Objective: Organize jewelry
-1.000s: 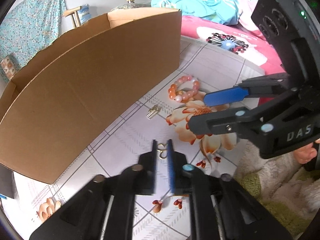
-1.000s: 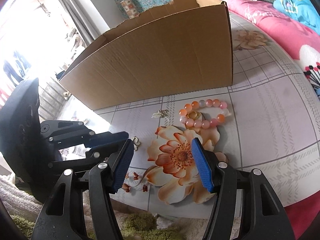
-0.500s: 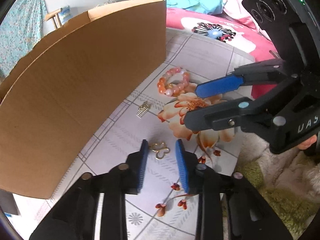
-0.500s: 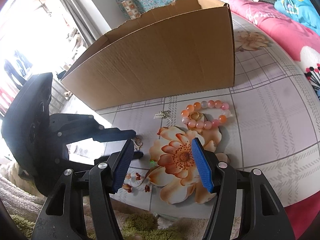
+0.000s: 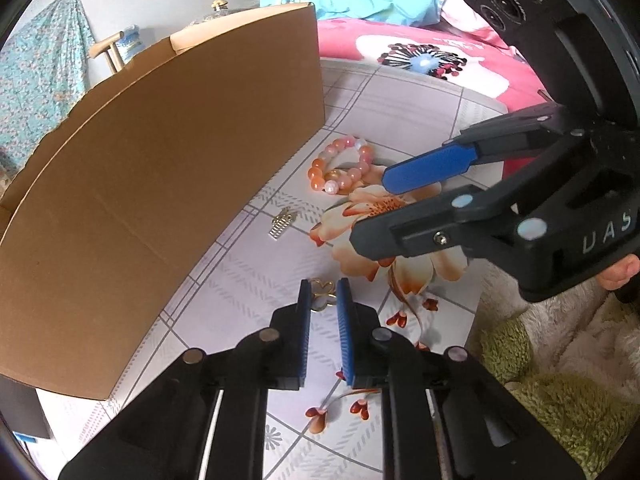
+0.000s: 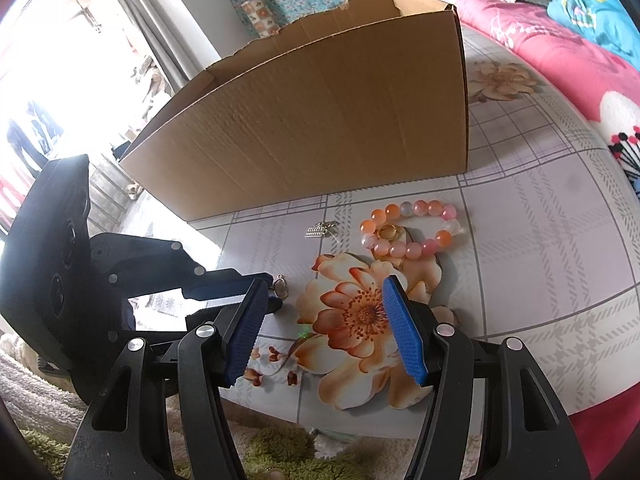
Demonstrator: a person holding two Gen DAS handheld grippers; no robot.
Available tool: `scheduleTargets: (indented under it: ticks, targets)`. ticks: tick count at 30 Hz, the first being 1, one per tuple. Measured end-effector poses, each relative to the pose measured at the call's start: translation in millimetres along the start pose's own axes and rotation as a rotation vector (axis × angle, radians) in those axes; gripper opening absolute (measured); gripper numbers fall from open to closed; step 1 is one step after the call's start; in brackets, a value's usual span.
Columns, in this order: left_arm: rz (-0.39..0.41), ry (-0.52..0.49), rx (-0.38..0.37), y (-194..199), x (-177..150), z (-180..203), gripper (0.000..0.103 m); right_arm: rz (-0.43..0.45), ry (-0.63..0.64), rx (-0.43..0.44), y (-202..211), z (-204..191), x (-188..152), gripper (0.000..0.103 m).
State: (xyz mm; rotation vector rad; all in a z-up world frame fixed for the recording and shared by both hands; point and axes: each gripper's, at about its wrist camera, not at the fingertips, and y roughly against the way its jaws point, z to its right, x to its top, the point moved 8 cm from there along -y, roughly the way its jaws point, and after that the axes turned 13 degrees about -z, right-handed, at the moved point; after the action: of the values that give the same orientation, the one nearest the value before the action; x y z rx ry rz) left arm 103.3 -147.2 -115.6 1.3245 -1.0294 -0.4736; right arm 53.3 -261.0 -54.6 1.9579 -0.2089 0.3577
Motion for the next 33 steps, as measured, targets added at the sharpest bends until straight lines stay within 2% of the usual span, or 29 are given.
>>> scheduleTargets:
  ticks: [1,3,13,14,15,17,18,21,24,25,26,30,33]
  targets:
    - [0.002,0.004,0.003,0.1,0.2,-0.1,0.012,0.0,0.001,0.0,0.0,0.2,0.1,0.057]
    - [-0.001,0.01,0.007,0.5,-0.5,-1.0,0.001,0.0,0.001,0.0,0.1,0.4,0.2,0.057]
    - [0.008,0.057,-0.01,8.6,-0.4,-8.3,0.002,0.002,0.0,0.002,0.6,2.6,1.5,0.057]
    - [0.006,0.059,-0.011,9.5,-1.4,-9.8,0.008,0.001,0.0,0.002,0.7,3.0,1.4,0.057]
    - [0.005,0.058,-0.007,9.6,-0.7,-11.1,0.019,0.001,0.001,0.003,0.6,3.0,1.4,0.057]
    - [0.012,0.039,0.011,9.5,1.1,-11.4,0.035,0.0,0.002,0.005,1.0,3.1,1.2,0.057]
    - [0.012,0.031,0.015,8.8,2.6,-10.4,0.039,0.0,0.003,0.005,1.2,3.0,1.2,0.057]
    - [-0.003,-0.009,0.02,2.9,4.8,-5.7,0.04,0.001,0.004,0.006,2.3,2.9,1.2,0.057]
    - [-0.002,-0.027,0.011,0.1,6.1,-4.2,0.036,0.003,0.0,0.006,2.1,2.7,2.1,0.057]
    - [-0.007,-0.024,-0.015,-0.4,6.3,-4.3,0.032,0.004,-0.001,0.006,2.2,2.7,2.1,0.057]
    - [-0.011,-0.012,-0.038,-0.8,6.8,-5.2,0.023,0.005,-0.002,0.005,2.5,2.8,2.1,0.057]
    - [-0.012,-0.027,-0.038,-0.9,7.2,-1.5,0.012,0.005,-0.004,0.005,2.8,3.6,1.7,0.057]
    - [-0.009,-0.021,-0.026,-0.8,7.3,-1.1,0.011,0.006,-0.003,0.005,2.8,4.0,1.6,0.057]
